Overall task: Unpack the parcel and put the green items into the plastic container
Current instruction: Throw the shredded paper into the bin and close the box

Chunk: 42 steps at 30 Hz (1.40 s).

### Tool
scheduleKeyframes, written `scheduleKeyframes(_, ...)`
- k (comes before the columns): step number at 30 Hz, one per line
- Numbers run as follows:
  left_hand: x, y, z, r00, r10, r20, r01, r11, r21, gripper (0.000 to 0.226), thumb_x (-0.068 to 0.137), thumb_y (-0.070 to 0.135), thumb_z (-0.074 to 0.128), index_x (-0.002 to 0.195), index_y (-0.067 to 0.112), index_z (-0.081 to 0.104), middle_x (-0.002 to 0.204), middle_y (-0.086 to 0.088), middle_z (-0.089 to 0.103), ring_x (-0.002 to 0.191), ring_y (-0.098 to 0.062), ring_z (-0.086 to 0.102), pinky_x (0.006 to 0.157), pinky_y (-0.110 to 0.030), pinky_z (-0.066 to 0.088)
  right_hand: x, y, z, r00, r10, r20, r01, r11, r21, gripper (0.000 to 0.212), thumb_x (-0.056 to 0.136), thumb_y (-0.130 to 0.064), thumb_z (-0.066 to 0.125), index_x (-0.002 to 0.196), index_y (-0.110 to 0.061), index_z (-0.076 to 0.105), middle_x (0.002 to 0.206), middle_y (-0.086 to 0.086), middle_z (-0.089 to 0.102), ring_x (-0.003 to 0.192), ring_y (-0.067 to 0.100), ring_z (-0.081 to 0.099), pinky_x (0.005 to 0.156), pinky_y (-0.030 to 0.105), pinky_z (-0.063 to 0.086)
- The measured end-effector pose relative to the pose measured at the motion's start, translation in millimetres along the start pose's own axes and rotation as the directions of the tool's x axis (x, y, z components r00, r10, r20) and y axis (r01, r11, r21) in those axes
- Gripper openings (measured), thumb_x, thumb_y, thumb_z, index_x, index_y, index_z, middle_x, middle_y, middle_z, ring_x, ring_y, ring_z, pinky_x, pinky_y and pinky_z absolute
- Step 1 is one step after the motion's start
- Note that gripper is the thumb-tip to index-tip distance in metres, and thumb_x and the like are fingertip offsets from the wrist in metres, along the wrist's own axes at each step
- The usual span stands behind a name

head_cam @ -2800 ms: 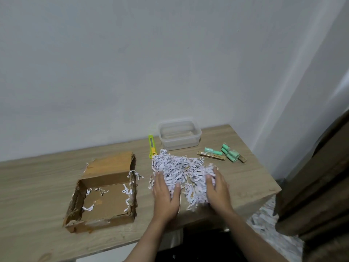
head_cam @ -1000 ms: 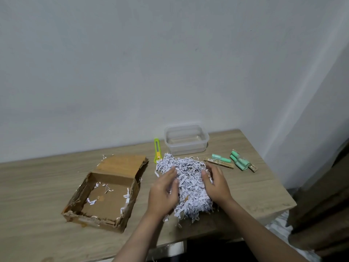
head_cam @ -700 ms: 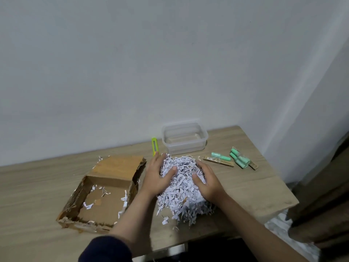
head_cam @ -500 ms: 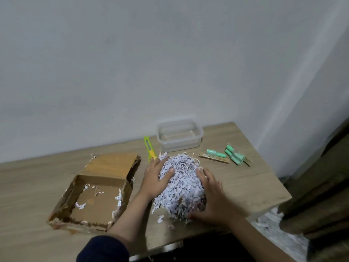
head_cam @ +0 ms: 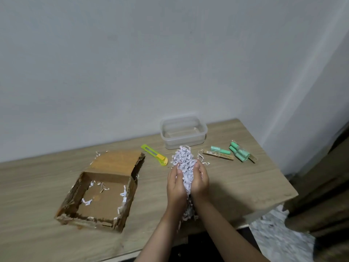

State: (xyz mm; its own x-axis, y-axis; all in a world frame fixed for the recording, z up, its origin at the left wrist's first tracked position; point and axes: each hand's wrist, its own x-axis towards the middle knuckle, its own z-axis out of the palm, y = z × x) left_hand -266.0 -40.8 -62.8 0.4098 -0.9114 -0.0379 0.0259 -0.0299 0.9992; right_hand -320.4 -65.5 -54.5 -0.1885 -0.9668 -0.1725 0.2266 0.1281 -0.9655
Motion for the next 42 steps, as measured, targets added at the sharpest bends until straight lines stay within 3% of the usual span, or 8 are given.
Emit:
scheduleKeyframes(5, 0, 14, 15, 1.000, 0.002, -0.017, -0.004, 0.994, -0.110, 0.052, 0.086, 0.047, 0.047, 0.125, 0.014, 0.057, 0.130, -0.008, 0.058, 0.124, -0.022, 0.053, 0.107, -0.051, 0.038, 4, -22, -9, 0.998, 0.062, 0.029, -0.066, 0.984, 0.165, 0.026, 0.094, -0.025, 0.045, 0.103, -0.009, 0.064, 0.111, 0.020, 0.066, 0.104, 0.032, 0.063, 0.093, 0.043, 0.050)
scheduleKeyframes(10, -35, 26, 41, 0.997, 0.044, 0.058, -0.037, 0.992, -0.124, 0.049, 0.084, 0.047, 0.046, 0.122, 0.018, 0.059, 0.126, -0.009, 0.060, 0.120, -0.023, 0.055, 0.105, -0.051, 0.039, -23, -52, -47, 0.998, 0.000, -0.066, 0.013, 0.981, 0.196, 0.030, 0.099, -0.012, 0.036, 0.109, 0.002, 0.060, 0.101, 0.013, 0.068, 0.084, 0.013, 0.069, 0.072, 0.020, 0.055)
scheduleKeyframes(15, -90, 28, 59, 0.967, 0.006, 0.254, 0.003, 0.999, -0.032, 0.035, 0.082, 0.048, 0.041, 0.108, 0.039, 0.063, 0.116, 0.006, 0.064, 0.113, -0.011, 0.058, 0.102, -0.043, 0.043, -59, -48, -95, 0.942, 0.101, -0.318, -0.019, 0.968, 0.252, 0.033, 0.097, -0.021, 0.043, 0.116, 0.001, 0.059, 0.115, 0.015, 0.065, 0.107, 0.027, 0.062, 0.101, 0.042, 0.045)
scheduleKeyframes(22, -167, -9, 49, 0.884, -0.196, 0.425, 0.174, 0.981, 0.091, 0.037, 0.083, 0.047, 0.042, 0.103, 0.029, 0.066, 0.109, 0.001, 0.067, 0.105, -0.014, 0.062, 0.097, -0.044, 0.047, -134, -9, -141, 0.805, 0.224, -0.550, -0.079, 0.959, 0.274, 0.027, 0.098, -0.022, 0.042, 0.099, -0.007, 0.064, 0.110, 0.014, 0.066, 0.101, 0.026, 0.063, 0.097, 0.038, 0.046)
scheduleKeyframes(27, -197, -46, 23, 0.815, -0.419, 0.401, 0.371, 0.908, 0.195, 0.033, 0.093, 0.038, 0.045, 0.106, 0.019, 0.068, 0.105, -0.001, 0.070, 0.097, -0.014, 0.065, 0.093, -0.041, 0.051, -172, 42, -147, 0.725, 0.407, -0.555, -0.257, 0.908, 0.330, 0.032, 0.098, -0.028, 0.043, 0.094, -0.008, 0.068, 0.103, 0.013, 0.068, 0.089, 0.023, 0.065, 0.091, 0.039, 0.048)
scheduleKeyframes(33, -188, -78, 19, 0.714, -0.667, 0.211, 0.568, 0.729, 0.382, 0.037, 0.096, 0.031, 0.043, 0.119, 0.008, 0.061, 0.121, -0.014, 0.062, 0.110, -0.031, 0.058, 0.097, -0.039, 0.046, -173, 64, -151, 0.515, 0.658, -0.550, -0.549, 0.746, 0.377, 0.040, 0.096, -0.033, 0.046, 0.110, 0.002, 0.059, 0.103, 0.014, 0.057, 0.097, 0.035, 0.058, 0.084, 0.042, 0.047)
scheduleKeyframes(38, -160, -98, 39, 0.649, -0.754, 0.100, 0.682, 0.635, 0.364, 0.042, 0.091, 0.036, 0.041, 0.118, 0.010, 0.061, 0.120, -0.014, 0.062, 0.105, -0.035, 0.058, 0.097, -0.045, 0.046, -148, 75, -164, 0.507, 0.765, -0.396, -0.581, 0.643, 0.498, 0.047, 0.094, -0.037, 0.045, 0.112, 0.003, 0.061, 0.111, 0.020, 0.062, 0.078, 0.032, 0.059, 0.063, 0.036, 0.047)
scheduleKeyframes(42, -140, -100, 49, 0.647, -0.751, 0.133, 0.670, 0.643, 0.371, 0.040, 0.093, 0.038, 0.039, 0.113, 0.011, 0.061, 0.114, -0.013, 0.062, 0.101, -0.032, 0.058, 0.095, -0.041, 0.046, -133, 62, -178, 0.519, 0.816, -0.257, -0.695, 0.577, 0.430, 0.055, 0.096, -0.047, 0.035, 0.114, -0.001, 0.058, 0.117, 0.022, 0.057, 0.105, 0.034, 0.057, 0.089, 0.042, 0.044)
